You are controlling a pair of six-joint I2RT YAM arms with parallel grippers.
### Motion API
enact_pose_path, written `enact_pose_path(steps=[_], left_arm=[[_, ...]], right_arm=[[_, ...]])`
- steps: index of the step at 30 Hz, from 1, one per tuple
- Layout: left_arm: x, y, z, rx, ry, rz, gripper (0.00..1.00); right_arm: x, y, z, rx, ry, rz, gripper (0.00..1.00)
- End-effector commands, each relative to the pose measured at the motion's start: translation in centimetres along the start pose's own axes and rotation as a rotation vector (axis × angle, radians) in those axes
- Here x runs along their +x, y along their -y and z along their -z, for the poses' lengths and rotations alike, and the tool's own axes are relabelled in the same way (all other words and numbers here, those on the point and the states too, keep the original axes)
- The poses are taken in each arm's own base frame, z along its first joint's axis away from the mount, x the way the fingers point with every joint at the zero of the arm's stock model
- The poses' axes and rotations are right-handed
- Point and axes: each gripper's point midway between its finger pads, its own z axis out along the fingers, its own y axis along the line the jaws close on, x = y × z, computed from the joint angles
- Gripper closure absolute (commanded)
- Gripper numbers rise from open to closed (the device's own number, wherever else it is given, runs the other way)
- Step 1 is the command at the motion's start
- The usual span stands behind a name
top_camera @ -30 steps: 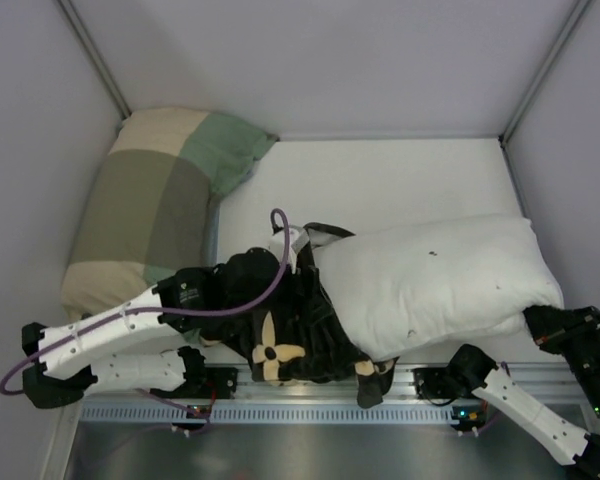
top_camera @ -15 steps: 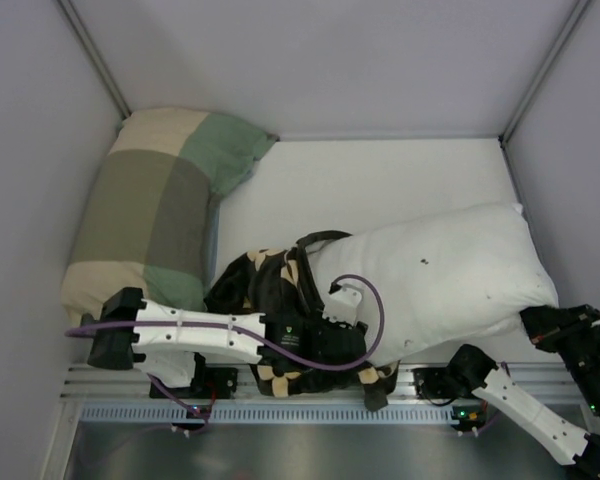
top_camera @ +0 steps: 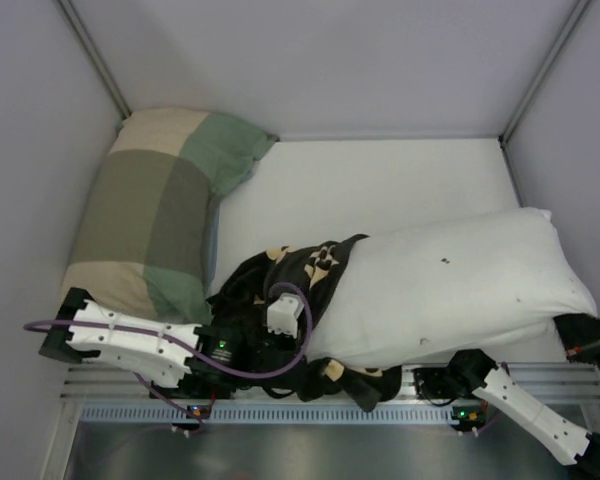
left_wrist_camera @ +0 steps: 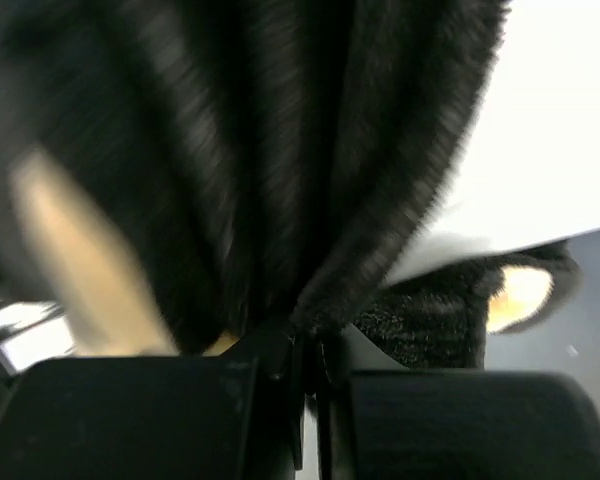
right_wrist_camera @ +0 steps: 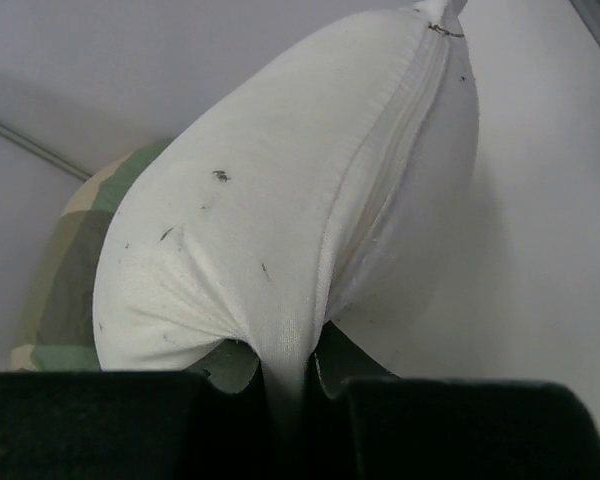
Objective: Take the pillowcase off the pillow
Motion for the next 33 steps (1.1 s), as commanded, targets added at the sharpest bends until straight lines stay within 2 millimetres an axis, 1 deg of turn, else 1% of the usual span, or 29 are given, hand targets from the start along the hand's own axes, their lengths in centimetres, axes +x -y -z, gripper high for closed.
enact_pose_path(steps=[1,2,3,5,6,7,8,9,12,15,17,19,20,21,22,23,24,25,26,27,28,32,33], left_arm=[[1.3,-4.7,2.5,-0.043,-0.037,0.03,1.0],[1.0,-4.9,3.1,-0.022,-0.022,0.064,1.0],[0.5,-5.1,3.9,0.02,-0.013,0.097,1.0],[0.1,-6.0,4.5,0.023,-0.004,0.108,1.0],[-0.5,-6.3,4.8,0.031,0.012,0.123,1.0],[-0.7,-6.8,4.9,0.015,0.018,0.114,1.0],[-0.9,-7.0,5.0,0.006,0.028,0.116,1.0],[-1.4,-7.0,5.2,-0.009,0.045,0.115,1.0],[-1.6,-7.6,5.0,-0.066,0.059,0.077,1.0],[-1.8,-7.5,4.9,-0.093,0.069,0.049,1.0],[-1.8,-7.0,4.9,-0.09,0.069,0.029,1.0],[-1.8,-6.3,4.6,-0.094,0.069,-0.011,1.0],[-2.2,-5.4,4.9,-0.075,0.071,-0.057,1.0],[-2.1,-4.2,4.5,-0.07,0.072,-0.086,1.0],[-2.3,-3.2,4.4,-0.056,0.077,-0.111,0.77],[-2.6,-1.7,4.4,-0.048,0.083,-0.182,0.59],[-2.9,-0.7,4.2,-0.042,0.092,-0.207,0.41],[-3.3,-0.1,4.2,-0.048,0.109,-0.227,0.24],[-3.7,0.3,4.1,-0.06,0.127,-0.251,0.2],[-3.9,0.9,3.7,-0.079,0.147,-0.269,0.18],[-3.9,1.1,3.5,-0.083,0.15,-0.28,0.12],[-2.7,0.9,2.4,-0.123,0.14,-0.335,0.09],[-2.3,1.2,2.6,-0.112,0.144,-0.352,0.09]], right_arm=[[-8.6,0.3,1.7,0.053,0.286,-0.136,1.0],[-9.3,0.7,2.1,0.064,0.308,-0.126,1.0],[-10.5,0.7,2.7,0.06,0.334,-0.146,1.0],[-11.8,1.5,3.5,0.089,0.376,-0.146,1.0],[-12.9,1.8,4.3,0.084,0.405,-0.174,1.0],[-13.5,2.4,4.8,0.104,0.43,-0.175,1.0],[-14.0,2.6,5.2,0.106,0.445,-0.181,1.0],[-14.9,3.0,6.0,0.097,0.47,-0.209,1.0],[-16.3,3.7,7.3,0.097,0.506,-0.23,1.0],[-16.9,4.3,8.1,0.098,0.527,-0.247,1.0],[-16.9,4.3,8.1,0.095,0.529,-0.25,1.0],[-16.1,3.7,7.4,0.077,0.509,-0.245,1.0],[-15.8,3.3,7.0,0.071,0.497,-0.237,1.0],[-14.9,2.8,6.1,0.074,0.475,-0.212,1.0],[-14.5,2.4,5.7,0.061,0.46,-0.215,1.0],[-13.6,2.0,4.8,0.073,0.439,-0.188,1.0],[-13.1,1.9,4.4,0.074,0.429,-0.182,1.0],[-12.9,1.9,4.1,0.082,0.425,-0.179,1.0],[-12.6,1.9,3.8,0.091,0.421,-0.17,1.0],[-12.6,1.9,3.9,0.089,0.421,-0.173,1.0],[-12.8,2.1,4.0,0.097,0.427,-0.171,1.0],[-14.3,2.8,5.2,0.089,0.455,-0.191,1.0],[-14.4,3.0,5.3,0.1,0.46,-0.182,1.0]])
